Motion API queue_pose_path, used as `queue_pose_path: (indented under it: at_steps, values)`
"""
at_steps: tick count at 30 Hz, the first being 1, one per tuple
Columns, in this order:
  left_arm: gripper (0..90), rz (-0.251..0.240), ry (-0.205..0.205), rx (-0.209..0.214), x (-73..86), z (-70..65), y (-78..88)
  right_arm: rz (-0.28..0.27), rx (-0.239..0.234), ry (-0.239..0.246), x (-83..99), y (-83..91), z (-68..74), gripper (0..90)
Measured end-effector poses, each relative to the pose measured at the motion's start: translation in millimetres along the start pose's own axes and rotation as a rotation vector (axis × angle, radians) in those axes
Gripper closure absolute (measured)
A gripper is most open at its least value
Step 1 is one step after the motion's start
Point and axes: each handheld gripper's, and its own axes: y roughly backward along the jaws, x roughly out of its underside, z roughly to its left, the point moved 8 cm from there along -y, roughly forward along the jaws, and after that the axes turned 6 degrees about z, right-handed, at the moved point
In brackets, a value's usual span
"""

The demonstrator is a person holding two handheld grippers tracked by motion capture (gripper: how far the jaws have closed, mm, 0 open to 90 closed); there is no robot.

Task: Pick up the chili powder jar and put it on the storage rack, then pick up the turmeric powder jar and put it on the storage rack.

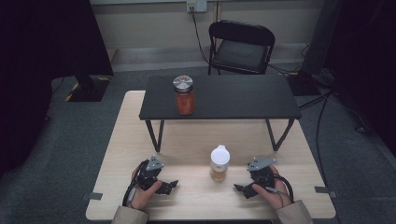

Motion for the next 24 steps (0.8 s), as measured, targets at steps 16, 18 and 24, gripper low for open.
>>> queue_pose_path:
  at_steps: [16,18,24]
  values:
    - [0.1,-0.002,-0.04,-0.029,3.0,-4.8,-0.9,0.002,0.001,0.001,-0.5,-0.2,-0.1,0.0]
    - [0.1,-0.002,-0.04,-0.029,3.0,-4.8,-0.9,0.002,0.001,0.0,-0.6,-0.3,0.0,0.0]
    - [0.1,-0.002,-0.04,-0.029,3.0,-4.8,-0.9,0.001,-0.001,0.002,-0.8,-0.4,-0.2,0.0]
